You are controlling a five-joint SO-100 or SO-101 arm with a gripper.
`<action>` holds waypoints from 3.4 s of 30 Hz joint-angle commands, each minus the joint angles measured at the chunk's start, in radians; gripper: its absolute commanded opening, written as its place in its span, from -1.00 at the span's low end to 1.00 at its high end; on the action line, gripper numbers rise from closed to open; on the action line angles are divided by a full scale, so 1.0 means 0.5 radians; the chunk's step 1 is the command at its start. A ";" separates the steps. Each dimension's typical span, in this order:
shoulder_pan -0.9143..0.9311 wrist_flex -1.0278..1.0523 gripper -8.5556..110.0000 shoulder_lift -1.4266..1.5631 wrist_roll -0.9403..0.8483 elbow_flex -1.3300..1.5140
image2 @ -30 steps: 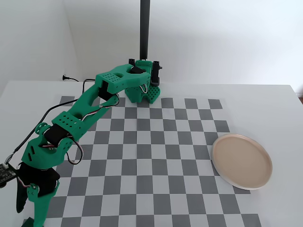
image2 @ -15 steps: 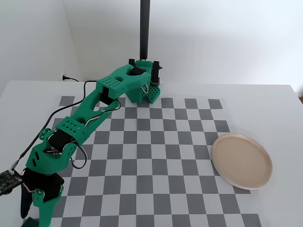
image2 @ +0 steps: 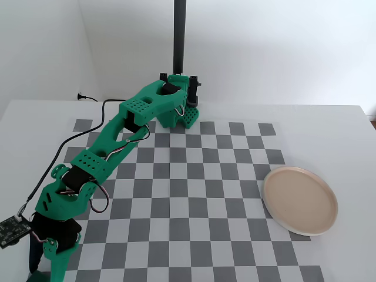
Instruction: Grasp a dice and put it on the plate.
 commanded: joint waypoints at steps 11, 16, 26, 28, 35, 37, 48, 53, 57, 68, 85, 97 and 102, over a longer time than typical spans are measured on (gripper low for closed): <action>0.009 -0.055 -0.58 0.074 -0.003 -0.233; 0.009 -0.040 -0.62 0.074 0.003 -0.233; 0.006 -0.037 -0.81 0.064 0.009 -0.236; 0.006 -0.037 -0.86 0.064 0.006 -0.236; -0.006 -0.055 -0.93 0.132 0.074 -0.255; -0.021 0.012 -0.93 0.187 0.107 -0.298; -0.071 0.629 -0.93 0.463 0.123 -0.638; -0.095 0.871 -0.93 0.454 0.172 -0.902; -0.110 0.948 -0.93 0.383 0.178 -1.071; -0.153 0.917 -0.93 0.515 0.206 -0.939; -0.242 0.331 -0.93 1.282 0.187 0.368; -0.543 -0.282 -0.93 2.141 0.135 1.804; -0.681 -0.436 -0.93 2.464 0.067 2.289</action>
